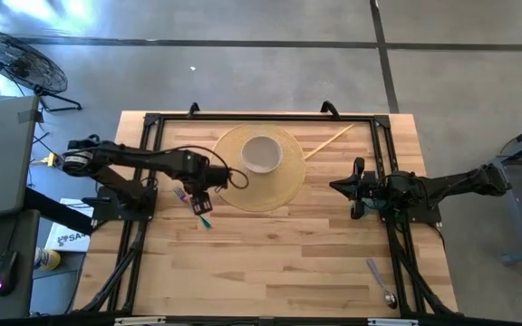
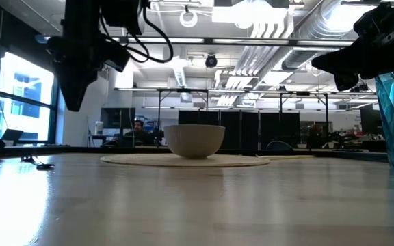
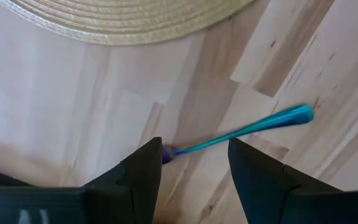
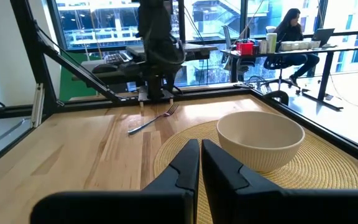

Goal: Pick & Place Utensil
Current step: Put the blue fork into the white bowl

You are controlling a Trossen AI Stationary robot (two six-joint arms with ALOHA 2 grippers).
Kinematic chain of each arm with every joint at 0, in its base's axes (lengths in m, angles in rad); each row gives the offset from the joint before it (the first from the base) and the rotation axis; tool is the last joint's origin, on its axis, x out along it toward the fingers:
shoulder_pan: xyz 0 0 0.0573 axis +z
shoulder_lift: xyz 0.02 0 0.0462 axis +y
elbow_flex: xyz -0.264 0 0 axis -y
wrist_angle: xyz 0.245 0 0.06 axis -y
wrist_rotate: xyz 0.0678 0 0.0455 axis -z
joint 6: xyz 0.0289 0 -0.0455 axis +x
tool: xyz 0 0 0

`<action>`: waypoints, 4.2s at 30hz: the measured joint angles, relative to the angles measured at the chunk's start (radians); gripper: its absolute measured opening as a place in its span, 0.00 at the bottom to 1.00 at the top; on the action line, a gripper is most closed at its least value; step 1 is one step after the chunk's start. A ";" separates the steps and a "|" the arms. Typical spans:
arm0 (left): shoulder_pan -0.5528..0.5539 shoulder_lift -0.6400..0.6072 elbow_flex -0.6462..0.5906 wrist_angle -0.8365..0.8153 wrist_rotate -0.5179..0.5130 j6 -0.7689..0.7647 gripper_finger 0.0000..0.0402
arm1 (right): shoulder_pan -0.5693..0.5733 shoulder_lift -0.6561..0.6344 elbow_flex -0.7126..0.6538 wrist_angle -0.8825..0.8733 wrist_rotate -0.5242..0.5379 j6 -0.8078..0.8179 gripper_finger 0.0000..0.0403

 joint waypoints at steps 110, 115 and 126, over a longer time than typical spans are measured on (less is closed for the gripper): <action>-0.301 0.155 -0.025 0.230 -0.050 0.011 0.01 | 0.000 0.000 0.000 -0.003 0.000 0.000 0.03; -0.338 0.155 0.054 0.223 -0.112 -0.006 0.01 | 0.000 0.000 0.000 -0.003 0.000 0.000 0.03; -0.344 0.154 0.080 0.222 -0.186 -0.005 0.01 | 0.000 0.000 0.000 -0.003 0.000 0.000 0.03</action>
